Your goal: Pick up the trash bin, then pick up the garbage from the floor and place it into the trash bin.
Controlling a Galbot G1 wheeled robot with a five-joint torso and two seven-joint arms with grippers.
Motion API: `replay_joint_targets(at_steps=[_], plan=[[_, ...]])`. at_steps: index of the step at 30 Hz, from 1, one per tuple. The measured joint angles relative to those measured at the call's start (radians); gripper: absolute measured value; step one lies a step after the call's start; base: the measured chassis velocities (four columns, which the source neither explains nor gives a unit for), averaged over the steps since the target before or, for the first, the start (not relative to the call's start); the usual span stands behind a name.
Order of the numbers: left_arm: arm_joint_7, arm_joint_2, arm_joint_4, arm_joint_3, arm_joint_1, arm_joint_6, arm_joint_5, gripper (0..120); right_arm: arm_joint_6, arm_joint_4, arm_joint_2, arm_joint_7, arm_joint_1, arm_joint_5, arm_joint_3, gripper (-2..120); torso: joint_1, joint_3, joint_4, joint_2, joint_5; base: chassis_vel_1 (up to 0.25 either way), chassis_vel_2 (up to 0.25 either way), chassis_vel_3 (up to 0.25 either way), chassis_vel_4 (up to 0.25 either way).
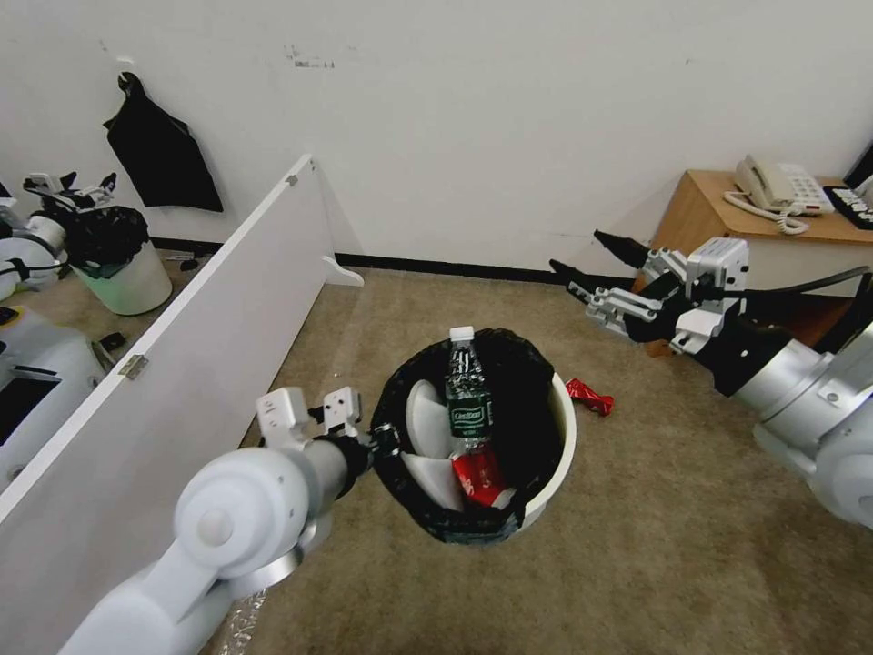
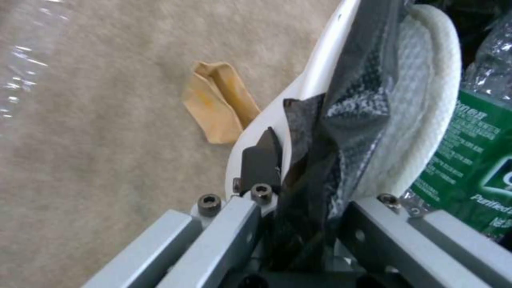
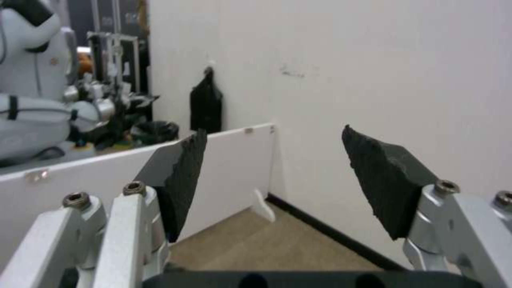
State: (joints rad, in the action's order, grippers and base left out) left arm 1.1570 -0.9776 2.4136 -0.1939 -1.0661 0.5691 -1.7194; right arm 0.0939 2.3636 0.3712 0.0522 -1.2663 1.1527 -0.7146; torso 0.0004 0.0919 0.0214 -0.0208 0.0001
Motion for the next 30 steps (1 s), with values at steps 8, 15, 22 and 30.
replay_joint_targets(at_steps=[8, 15, 22, 30], plan=[[-0.074, 0.012, 0.034, -0.100, -0.136, 0.002, 0.082, 1, -0.002, -0.036, 0.033, 0.006, 0.010, -0.016, 0.008, 70, 0.000, 0.000, -0.0001, 0.000, -0.0002, 0.000, 0.000, 0.000, 0.000], [-0.179, -0.034, 0.036, -0.113, -0.229, 0.028, 0.216, 1, -0.003, -0.063, 0.088, 0.017, -0.050, -0.093, 0.027, 70, 0.000, 0.000, 0.0001, 0.000, -0.0001, 0.000, 0.000, 0.000, 0.000], [-0.180, -0.097, 0.024, -0.133, -0.256, 0.038, 0.283, 1, -0.004, -0.082, 0.157, 0.010, -0.100, -0.162, 0.039, 68, 0.000, 0.000, 0.0001, 0.000, -0.0001, 0.000, 0.000, 0.000, 0.000], [-0.196, -0.105, 0.022, -0.171, -0.288, 0.044, 0.315, 1, -0.004, -0.102, 0.235, -0.009, -0.147, -0.224, 0.050, 68, 0.000, 0.000, 0.0000, 0.000, -0.0002, 0.000, 0.000, 0.000, 0.000]])
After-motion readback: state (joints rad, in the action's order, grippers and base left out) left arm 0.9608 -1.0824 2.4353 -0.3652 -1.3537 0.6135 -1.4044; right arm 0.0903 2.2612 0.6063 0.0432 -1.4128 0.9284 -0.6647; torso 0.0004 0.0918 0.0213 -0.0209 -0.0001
